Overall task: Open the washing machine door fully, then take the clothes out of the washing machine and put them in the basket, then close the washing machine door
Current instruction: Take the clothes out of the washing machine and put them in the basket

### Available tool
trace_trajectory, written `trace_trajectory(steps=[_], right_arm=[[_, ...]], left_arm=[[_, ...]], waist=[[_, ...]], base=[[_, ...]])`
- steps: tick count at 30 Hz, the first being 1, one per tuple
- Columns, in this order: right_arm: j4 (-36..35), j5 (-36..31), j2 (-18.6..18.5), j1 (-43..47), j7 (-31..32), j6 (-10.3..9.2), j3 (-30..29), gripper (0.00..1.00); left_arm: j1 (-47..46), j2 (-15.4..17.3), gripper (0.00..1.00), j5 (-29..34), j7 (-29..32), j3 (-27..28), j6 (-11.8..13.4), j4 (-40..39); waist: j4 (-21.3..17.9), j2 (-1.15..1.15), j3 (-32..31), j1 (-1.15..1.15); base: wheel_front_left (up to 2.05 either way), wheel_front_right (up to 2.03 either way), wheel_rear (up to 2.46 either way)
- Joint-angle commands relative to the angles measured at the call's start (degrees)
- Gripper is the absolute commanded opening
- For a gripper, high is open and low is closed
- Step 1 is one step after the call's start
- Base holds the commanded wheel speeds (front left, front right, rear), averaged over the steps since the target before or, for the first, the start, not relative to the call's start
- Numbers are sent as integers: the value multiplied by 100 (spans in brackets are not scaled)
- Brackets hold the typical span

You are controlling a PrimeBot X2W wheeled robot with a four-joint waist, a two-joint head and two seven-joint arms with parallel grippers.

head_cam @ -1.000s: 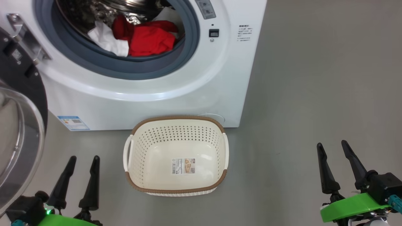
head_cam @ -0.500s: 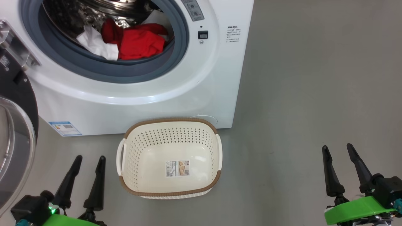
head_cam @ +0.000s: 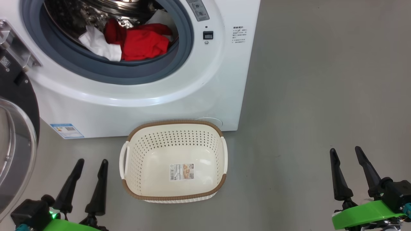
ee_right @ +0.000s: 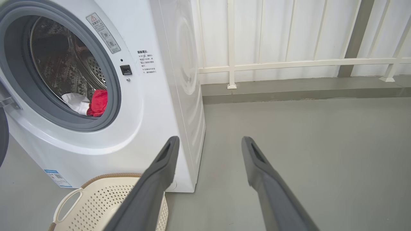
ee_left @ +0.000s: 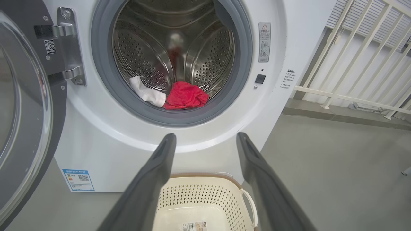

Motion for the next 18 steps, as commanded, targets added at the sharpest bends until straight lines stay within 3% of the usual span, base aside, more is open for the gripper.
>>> trace_trajectory(steps=[1,9,18], right_arm=[[-157,54,-50,-23,-36,36,131,100],[-154,62,-50,-41,-36,36,147,100],[-150,73,-50,-70,-36,36,178,100]], left_arm=[[-54,179,100,-44,-28,203,9,-110],[-79,219,100,-218,-28,137,9,-160],[-128,242,100,-263,-28,60,9,-124]], waist=[[-2,0,0,0],[0,0,10,0],[17,0,23,0]], base=[[0,0,0],[32,-32,0],[120,-120,0]])
